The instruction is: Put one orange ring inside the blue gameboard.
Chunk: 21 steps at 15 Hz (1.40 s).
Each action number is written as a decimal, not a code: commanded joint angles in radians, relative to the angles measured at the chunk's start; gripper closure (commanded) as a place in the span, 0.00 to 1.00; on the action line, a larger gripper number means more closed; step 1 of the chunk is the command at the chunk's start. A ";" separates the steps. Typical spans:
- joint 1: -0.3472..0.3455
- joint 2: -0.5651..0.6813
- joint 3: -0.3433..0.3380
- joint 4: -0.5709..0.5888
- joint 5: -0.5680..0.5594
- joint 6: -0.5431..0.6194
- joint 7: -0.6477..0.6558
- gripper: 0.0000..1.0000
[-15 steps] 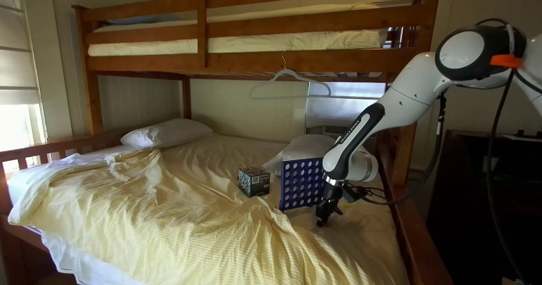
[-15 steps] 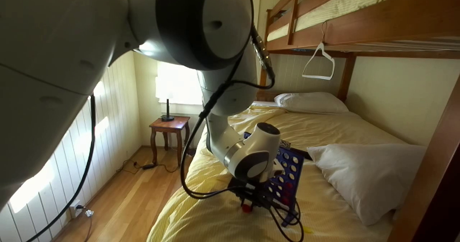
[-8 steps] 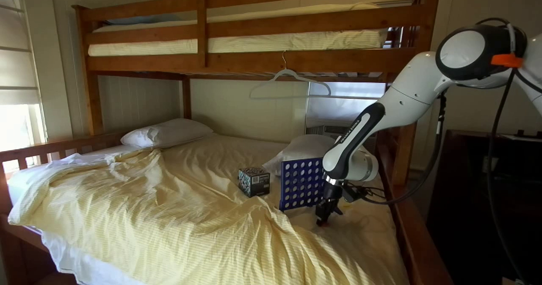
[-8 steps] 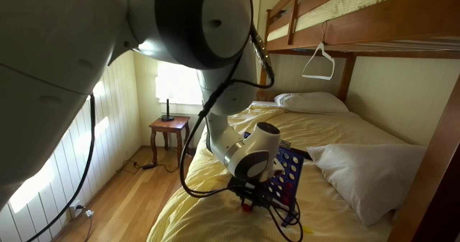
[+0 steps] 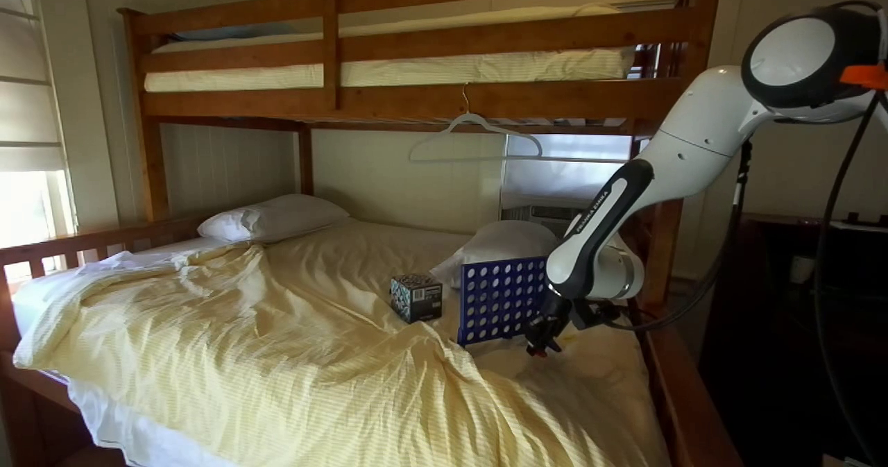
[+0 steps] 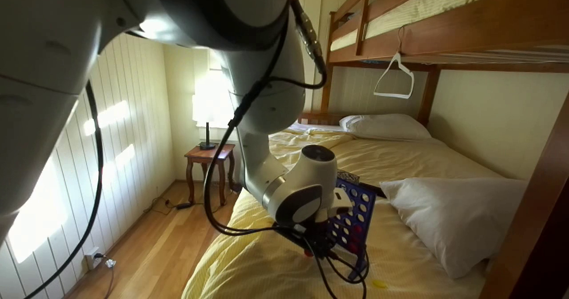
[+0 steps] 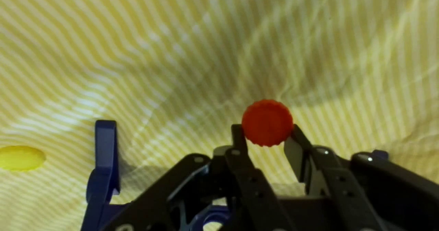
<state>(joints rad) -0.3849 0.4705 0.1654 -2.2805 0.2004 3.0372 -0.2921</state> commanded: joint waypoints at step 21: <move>0.288 -0.201 -0.286 -0.322 0.123 1.037 0.296 0.91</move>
<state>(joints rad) -0.0972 0.2980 -0.1092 -2.6192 0.2999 4.0919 -0.0311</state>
